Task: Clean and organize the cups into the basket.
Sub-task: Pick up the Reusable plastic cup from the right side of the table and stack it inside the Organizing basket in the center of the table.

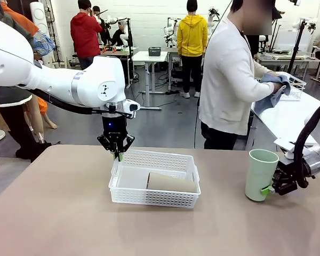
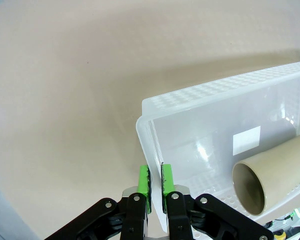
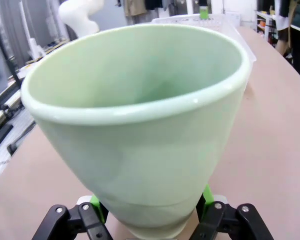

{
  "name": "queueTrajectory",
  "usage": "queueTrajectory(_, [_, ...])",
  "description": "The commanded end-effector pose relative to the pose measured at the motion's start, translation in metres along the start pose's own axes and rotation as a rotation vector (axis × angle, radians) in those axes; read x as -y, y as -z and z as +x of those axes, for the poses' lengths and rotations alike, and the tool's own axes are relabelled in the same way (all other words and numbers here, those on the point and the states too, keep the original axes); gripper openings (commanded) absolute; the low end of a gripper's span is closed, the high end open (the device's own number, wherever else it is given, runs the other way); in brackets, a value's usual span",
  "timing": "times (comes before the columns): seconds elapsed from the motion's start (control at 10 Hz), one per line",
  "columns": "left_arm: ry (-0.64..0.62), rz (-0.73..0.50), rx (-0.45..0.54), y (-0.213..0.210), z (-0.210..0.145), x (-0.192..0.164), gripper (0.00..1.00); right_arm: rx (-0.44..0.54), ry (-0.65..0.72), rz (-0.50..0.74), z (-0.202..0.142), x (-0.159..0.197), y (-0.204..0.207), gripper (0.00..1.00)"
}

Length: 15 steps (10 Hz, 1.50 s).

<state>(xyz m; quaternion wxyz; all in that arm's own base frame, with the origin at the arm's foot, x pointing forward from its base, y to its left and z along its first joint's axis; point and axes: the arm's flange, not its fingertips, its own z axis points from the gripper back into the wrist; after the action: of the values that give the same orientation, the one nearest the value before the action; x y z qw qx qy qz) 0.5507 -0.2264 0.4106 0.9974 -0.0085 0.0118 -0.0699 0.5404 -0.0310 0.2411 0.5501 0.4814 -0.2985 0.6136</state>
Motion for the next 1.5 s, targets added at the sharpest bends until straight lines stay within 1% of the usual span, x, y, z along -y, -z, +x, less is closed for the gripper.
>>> queueTrajectory(0.0, [-0.002, -0.001, 0.002, -0.001, -0.001, 0.000, 0.00, 0.123, 0.189, -0.187, 0.046, -0.027, -0.011, 0.00])
queueTrajectory(0.1, [-0.002, -0.001, 0.002, -0.001, -0.001, 0.000, 0.00, 0.141, 0.270, -0.271, 0.081, -0.053, -0.017, 0.00])
queueTrajectory(0.3, [-0.002, -0.001, 0.002, -0.001, -0.001, 0.000, 0.00, 0.121, 0.287, -0.323, 0.136, -0.094, -0.030, 0.00])
queueTrajectory(0.5, [-0.002, -0.001, 0.002, -0.001, -0.001, 0.000, 0.00, 0.051, 0.260, -0.383, 0.177, -0.125, -0.027, 0.00])
queueTrajectory(0.7, [-0.002, -0.001, 0.002, -0.001, -0.001, 0.000, 0.00, -0.033, 0.228, -0.430, 0.205, -0.146, -0.014, 0.00])
queueTrajectory(0.8, [-0.002, -0.001, 0.002, -0.001, -0.001, 0.000, 0.00, -0.074, 0.215, -0.447, 0.215, -0.152, -0.009, 0.00])
queueTrajectory(0.9, [-0.002, -0.001, 0.002, -0.001, -0.001, 0.000, 0.00, -0.106, 0.202, -0.450, 0.215, -0.155, -0.008, 0.00])
queueTrajectory(1.0, [-0.002, -0.001, 0.002, -0.001, -0.001, 0.000, 0.00, -0.017, 0.190, -0.426, 0.213, -0.147, -0.023, 0.00])
queueTrajectory(1.4, [-0.002, -0.001, 0.002, -0.001, -0.001, 0.000, 0.00, -0.017, 0.190, -0.426, 0.213, -0.147, -0.023, 0.00])
